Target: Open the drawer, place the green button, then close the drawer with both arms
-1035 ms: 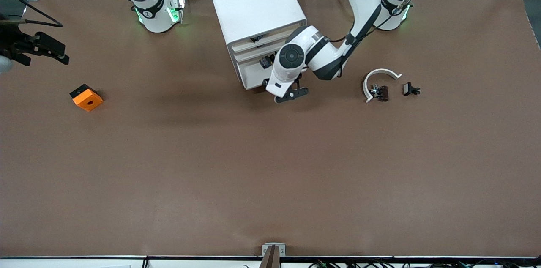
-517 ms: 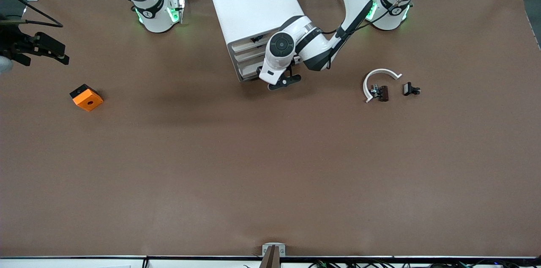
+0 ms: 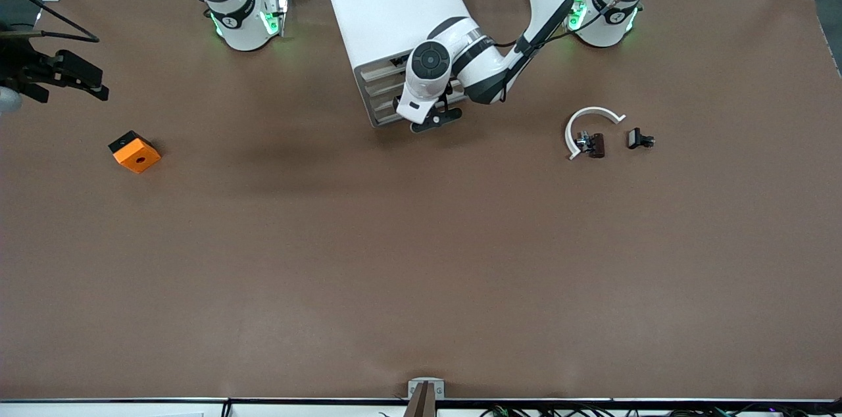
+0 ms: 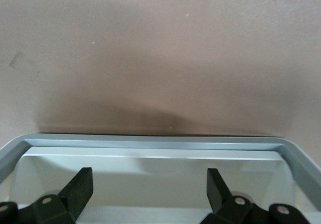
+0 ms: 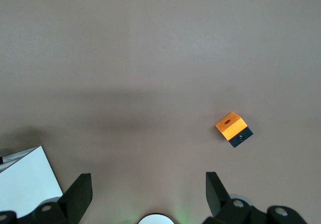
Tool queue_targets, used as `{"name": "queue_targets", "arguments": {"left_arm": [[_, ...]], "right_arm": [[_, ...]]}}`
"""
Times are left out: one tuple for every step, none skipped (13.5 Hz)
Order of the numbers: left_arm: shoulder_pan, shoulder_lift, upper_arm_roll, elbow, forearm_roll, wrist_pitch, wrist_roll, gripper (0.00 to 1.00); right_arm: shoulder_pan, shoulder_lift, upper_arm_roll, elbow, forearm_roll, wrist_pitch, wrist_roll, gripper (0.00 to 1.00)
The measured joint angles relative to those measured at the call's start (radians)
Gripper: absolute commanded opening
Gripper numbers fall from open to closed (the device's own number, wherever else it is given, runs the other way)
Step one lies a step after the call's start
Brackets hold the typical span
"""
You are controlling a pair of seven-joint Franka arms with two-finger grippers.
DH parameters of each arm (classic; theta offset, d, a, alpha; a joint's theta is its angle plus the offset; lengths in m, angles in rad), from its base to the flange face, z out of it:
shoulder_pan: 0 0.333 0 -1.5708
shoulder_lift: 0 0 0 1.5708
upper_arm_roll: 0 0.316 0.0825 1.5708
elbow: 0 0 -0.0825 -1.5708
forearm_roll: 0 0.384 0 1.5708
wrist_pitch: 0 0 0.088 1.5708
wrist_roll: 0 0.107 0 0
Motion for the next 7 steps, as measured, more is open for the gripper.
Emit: {"name": "queue_targets", "arguments": {"left_arm": [[0.004, 0.0, 0.001, 0.007, 0.0, 0.0, -0.002, 1.0], [0.014, -0.002, 0.005, 0.016, 0.0, 0.0, -0.005, 1.0], [0.035, -0.004, 0.009, 0.028, 0.0, -0.002, -0.005, 1.0], [0.071, -0.007, 0.012, 0.047, 0.01, -0.012, -0.005, 1.0], [0.118, -0.01, 0.013, 0.076, 0.037, -0.04, -0.005, 1.0], [0.168, -0.013, 0.014, 0.112, 0.071, -0.078, -0.005, 1.0], [0.221, -0.017, 0.014, 0.148, 0.108, -0.117, -0.005, 1.0]], "right_arm": [[0.0, 0.0, 0.0, 0.0, 0.0, 0.0, 0.0, 1.0], [0.0, 0.0, 0.001, 0.0, 0.0, 0.0, 0.0, 1.0], [0.0, 0.0, 0.001, 0.0, 0.0, 0.0, 0.0, 1.0], [0.0, 0.0, 0.001, 0.0, 0.0, 0.0, 0.0, 1.0], [0.0, 0.0, 0.002, 0.0, 0.0, 0.0, 0.0, 1.0], [0.0, 0.0, 0.002, 0.0, 0.0, 0.0, 0.0, 1.0], [0.001, 0.001, 0.004, 0.0, 0.0, 0.0, 0.0, 1.0]]}}
